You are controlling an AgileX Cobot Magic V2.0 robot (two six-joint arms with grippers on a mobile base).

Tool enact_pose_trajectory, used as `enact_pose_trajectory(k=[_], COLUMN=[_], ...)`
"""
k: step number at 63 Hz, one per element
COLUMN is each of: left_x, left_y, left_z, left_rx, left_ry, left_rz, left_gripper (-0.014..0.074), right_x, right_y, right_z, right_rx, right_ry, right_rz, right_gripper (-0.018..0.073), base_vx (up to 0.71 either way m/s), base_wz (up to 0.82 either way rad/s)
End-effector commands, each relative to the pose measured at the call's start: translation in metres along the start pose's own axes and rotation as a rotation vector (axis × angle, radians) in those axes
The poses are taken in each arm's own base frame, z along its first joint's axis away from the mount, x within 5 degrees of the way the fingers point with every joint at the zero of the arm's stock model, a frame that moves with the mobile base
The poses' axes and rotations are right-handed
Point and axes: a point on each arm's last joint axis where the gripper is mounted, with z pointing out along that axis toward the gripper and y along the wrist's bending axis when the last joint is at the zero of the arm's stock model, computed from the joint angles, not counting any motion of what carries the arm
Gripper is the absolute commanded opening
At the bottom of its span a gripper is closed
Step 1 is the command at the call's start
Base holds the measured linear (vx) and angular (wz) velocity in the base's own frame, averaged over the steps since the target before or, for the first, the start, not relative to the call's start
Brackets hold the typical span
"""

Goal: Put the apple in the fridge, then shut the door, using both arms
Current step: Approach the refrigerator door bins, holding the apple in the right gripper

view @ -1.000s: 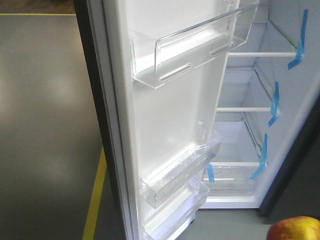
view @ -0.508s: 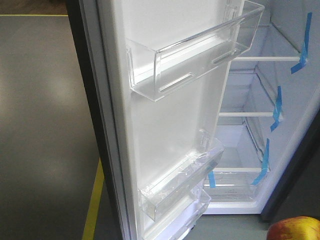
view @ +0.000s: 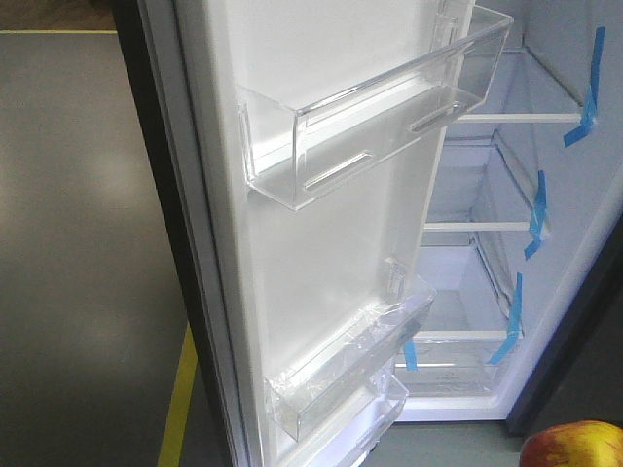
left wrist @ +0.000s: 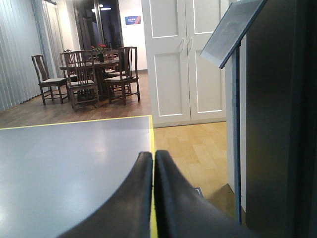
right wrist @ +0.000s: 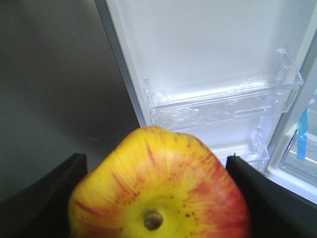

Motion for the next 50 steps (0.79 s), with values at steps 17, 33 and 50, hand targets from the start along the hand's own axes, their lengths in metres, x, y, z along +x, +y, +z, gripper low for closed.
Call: enact_pose_trajectory(k=[17,33,50], left_x=[0.0,0.0,0.0], left_y=[-0.0007,-0.0007,-0.0007], left_z=[-0.0008,-0.0008,-0.0008], left_rx=[0.009,0.009,0.009], left_ry=[-0.063,-0.063,-0.063], left_rz=[-0.012,-0.012,-0.012], left_gripper=[-0.0006,-0.0006,-0.0006], right_x=[-0.014,-0.0145,-0.0126], right_y=[0.0011,0.0015,0.0028], right_z=[-0.0047,-0.0048,-0.0046], right_rx=[-0.001,-0.006,-0.02], right_ry=[-0.094,-0.1,-0.078], right_rz=[0.005,0.011,0.019], right_gripper=[0.0377,0.0377,0.0377], base_vx=[0.0,0.0,0.0], base_wz=[0.0,0.0,0.0])
